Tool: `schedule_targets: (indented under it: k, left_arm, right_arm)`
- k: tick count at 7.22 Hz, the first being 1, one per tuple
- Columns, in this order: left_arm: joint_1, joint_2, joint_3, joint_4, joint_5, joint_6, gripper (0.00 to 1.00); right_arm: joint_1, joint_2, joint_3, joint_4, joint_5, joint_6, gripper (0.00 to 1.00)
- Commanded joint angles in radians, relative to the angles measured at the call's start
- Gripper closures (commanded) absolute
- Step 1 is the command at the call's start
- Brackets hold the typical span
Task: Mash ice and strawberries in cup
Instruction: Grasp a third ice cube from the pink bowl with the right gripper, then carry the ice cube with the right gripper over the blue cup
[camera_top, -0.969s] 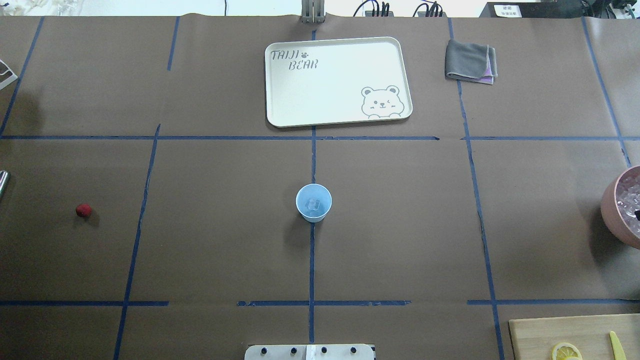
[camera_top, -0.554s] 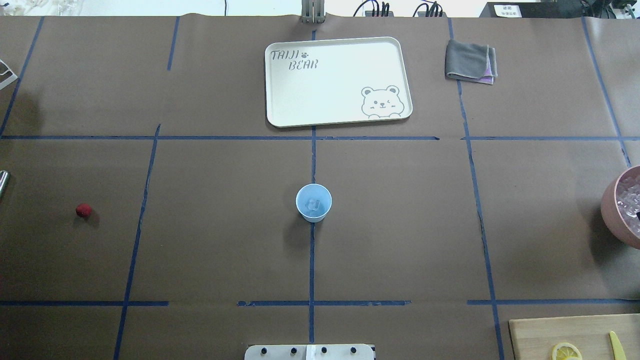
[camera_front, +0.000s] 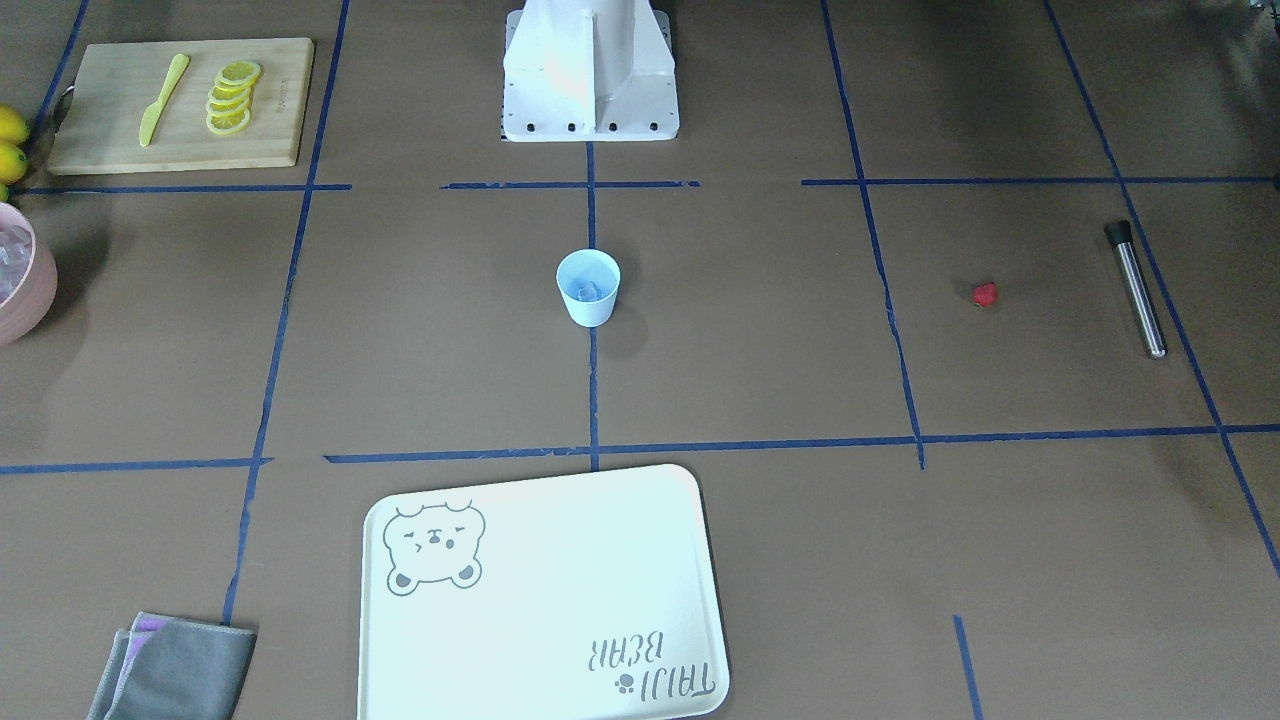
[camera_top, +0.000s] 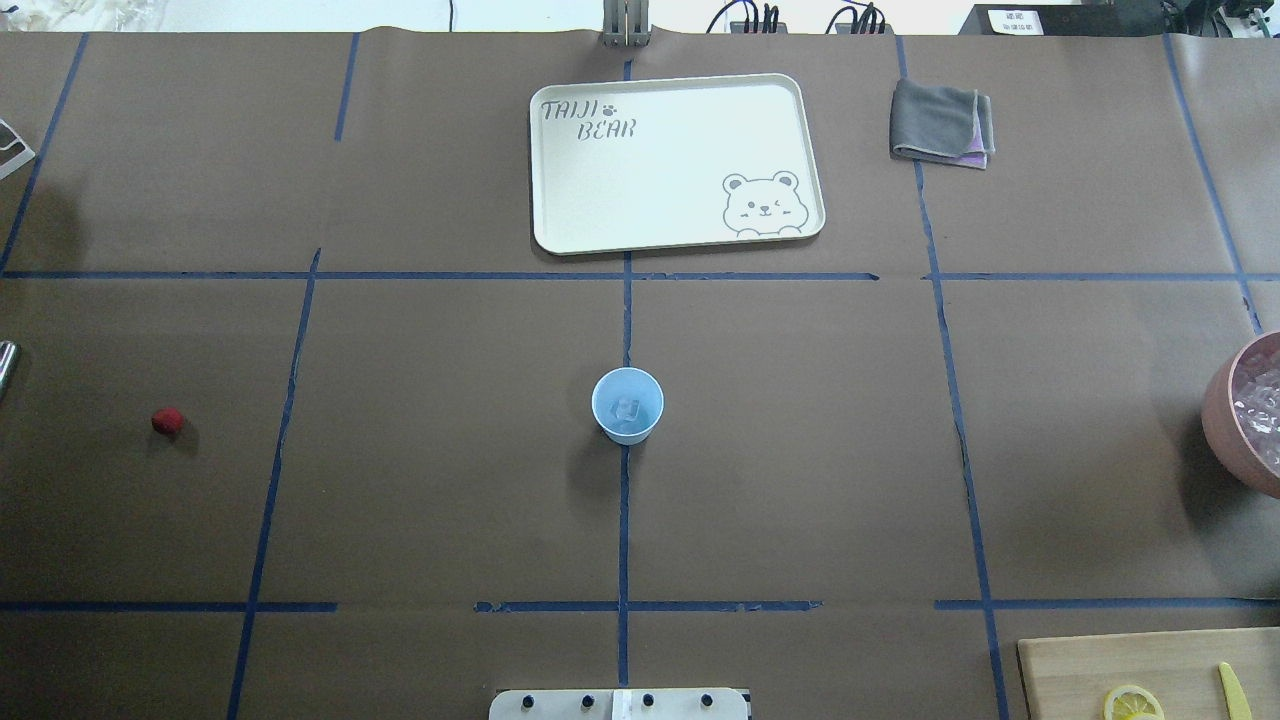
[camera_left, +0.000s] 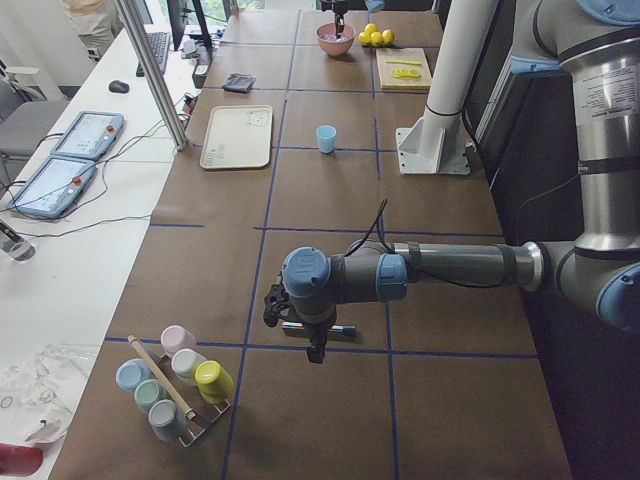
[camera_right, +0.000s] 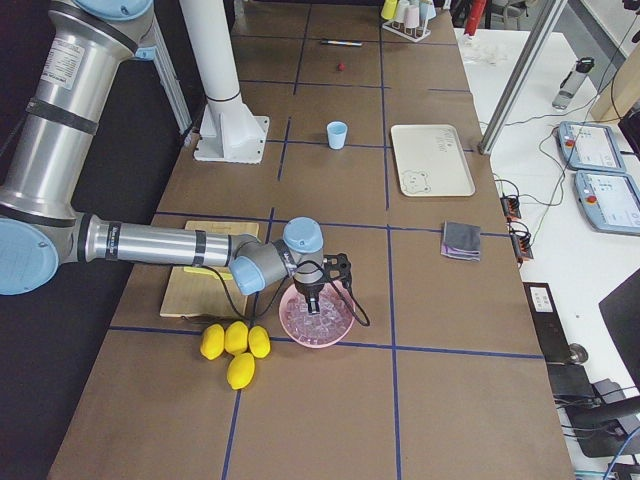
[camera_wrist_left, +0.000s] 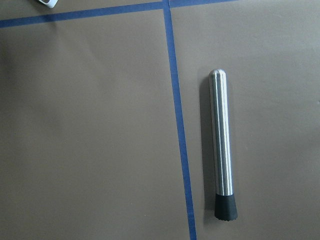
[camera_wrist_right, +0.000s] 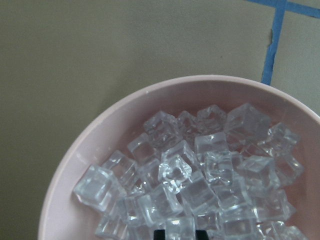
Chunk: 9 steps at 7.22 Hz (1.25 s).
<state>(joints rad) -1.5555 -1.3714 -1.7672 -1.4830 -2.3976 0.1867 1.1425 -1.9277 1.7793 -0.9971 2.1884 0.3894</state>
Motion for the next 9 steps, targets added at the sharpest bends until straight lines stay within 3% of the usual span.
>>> schedule_targets:
  k: [1, 3, 5, 7, 9]
  left_arm:
    - [0.0, 0.0, 0.0, 0.001, 0.0, -0.001, 0.0]
    - [0.0, 0.0, 0.0, 0.0, 0.0, -0.001, 0.0]
    - [0.0, -0.002, 0.0, 0.0, 0.0, -0.001, 0.0]
    - [0.0, -0.001, -0.002, 0.0, 0.0, -0.001, 0.0]
    - [0.0, -0.002, -0.009, 0.0, 0.0, -0.001, 0.0]
  right_arm:
    - [0.026, -0.002, 0.044, -0.014, 0.014, -0.001, 0.97]
    - [0.078, 0.018, 0.092, -0.015, 0.085, -0.001, 0.97]
    - [0.06, 0.111, 0.135, -0.065, 0.085, 0.064, 1.0]
    - [-0.053, 0.33, 0.186, -0.272, 0.071, 0.265, 1.0]
    - [-0.197, 0.631, 0.186, -0.606, 0.004, 0.331, 1.0]
